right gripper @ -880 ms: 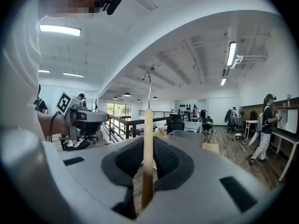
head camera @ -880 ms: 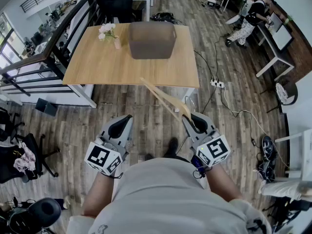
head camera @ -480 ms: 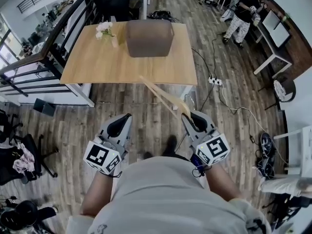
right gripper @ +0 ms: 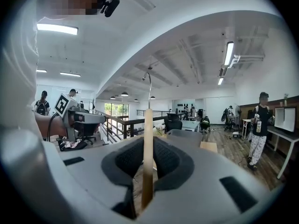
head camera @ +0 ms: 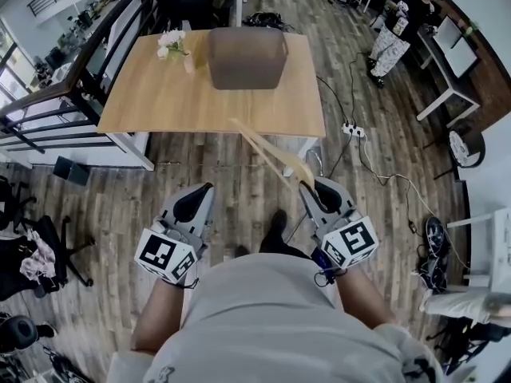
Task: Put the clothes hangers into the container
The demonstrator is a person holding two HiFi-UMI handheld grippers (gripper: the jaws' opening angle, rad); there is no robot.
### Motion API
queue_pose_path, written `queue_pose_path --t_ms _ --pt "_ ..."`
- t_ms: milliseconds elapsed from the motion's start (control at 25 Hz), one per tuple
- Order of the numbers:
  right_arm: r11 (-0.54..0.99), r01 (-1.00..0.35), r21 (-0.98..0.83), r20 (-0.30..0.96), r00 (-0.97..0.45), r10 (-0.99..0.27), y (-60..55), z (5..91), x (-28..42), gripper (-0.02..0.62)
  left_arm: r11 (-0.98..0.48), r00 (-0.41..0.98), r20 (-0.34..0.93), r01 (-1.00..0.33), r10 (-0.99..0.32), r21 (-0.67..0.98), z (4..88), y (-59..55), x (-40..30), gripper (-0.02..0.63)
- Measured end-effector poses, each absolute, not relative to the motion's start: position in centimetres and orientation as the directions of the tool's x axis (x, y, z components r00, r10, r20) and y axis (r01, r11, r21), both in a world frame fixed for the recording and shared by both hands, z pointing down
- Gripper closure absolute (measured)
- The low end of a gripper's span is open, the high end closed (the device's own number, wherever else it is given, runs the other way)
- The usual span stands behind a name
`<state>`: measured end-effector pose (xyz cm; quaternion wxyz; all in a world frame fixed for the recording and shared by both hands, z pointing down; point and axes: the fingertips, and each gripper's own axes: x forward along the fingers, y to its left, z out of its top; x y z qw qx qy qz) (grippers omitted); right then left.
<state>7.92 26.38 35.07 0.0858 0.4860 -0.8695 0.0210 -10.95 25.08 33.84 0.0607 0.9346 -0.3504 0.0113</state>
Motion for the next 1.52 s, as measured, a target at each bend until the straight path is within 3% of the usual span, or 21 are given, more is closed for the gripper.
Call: queue_pose_path --t_ms 600,1520 --pt "0.560 -0.828 0.031 0.195 -0.544 -0.816 18.3 36.4 9.9 0.534 -0.707 0.718 0.107 -0.696 -0.688 0.125 35.5 18.2 -9.4 0.600" --pt "0.621 -0.784 -0.008 0.207 -0.609 -0.766 0.6 38.1 21.8 0.534 -0.655 0.666 0.163 -0.746 -0.728 0.121 36.7 1.7 2.8 0.600"
